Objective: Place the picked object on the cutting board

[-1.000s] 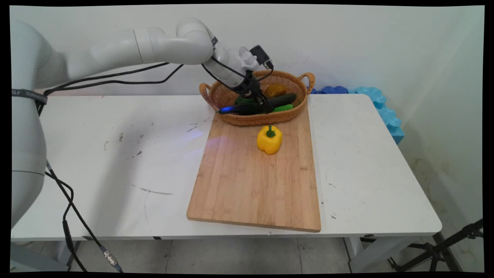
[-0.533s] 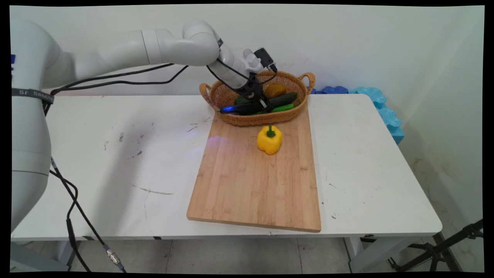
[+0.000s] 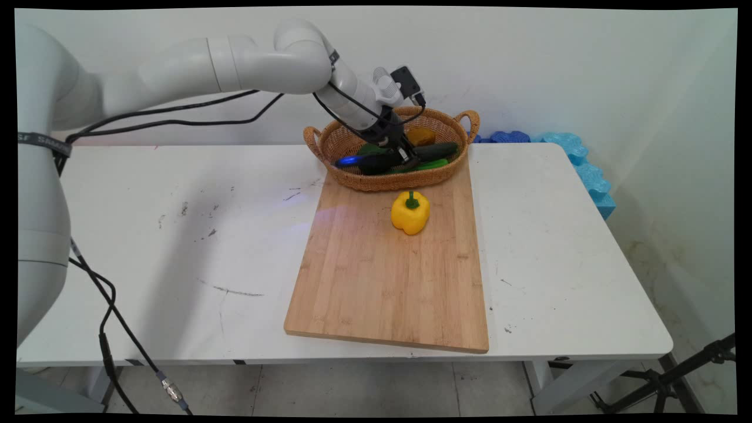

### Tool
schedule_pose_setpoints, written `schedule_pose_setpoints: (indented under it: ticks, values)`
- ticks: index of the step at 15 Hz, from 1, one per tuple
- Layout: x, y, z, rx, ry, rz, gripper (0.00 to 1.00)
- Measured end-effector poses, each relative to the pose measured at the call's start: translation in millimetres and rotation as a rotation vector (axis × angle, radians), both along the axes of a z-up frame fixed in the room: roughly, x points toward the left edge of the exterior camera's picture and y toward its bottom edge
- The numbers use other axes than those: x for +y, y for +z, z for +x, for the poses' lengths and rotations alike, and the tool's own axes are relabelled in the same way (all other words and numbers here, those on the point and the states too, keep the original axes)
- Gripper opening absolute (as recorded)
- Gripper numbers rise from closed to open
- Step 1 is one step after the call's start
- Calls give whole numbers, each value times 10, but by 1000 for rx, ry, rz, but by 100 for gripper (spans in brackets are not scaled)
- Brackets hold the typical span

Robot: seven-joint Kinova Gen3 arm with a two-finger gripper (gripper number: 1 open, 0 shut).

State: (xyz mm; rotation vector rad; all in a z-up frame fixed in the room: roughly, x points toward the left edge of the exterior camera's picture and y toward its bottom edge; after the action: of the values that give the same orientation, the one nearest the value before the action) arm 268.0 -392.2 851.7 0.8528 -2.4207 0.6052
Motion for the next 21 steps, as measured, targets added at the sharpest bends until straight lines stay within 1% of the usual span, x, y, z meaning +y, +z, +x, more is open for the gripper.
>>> schedule_pose_setpoints:
  ticks: [5, 9, 13, 17, 21]
  values:
    - [192, 351, 41, -9, -65, -49, 0]
    - [377, 667, 127, -22, -117, -91, 0]
    - [672, 986, 249, -30, -187, -118, 0]
    - [1074, 1193, 395, -36, -280, -109, 0]
    - [1511, 1262, 528, -30, -370, -64, 0]
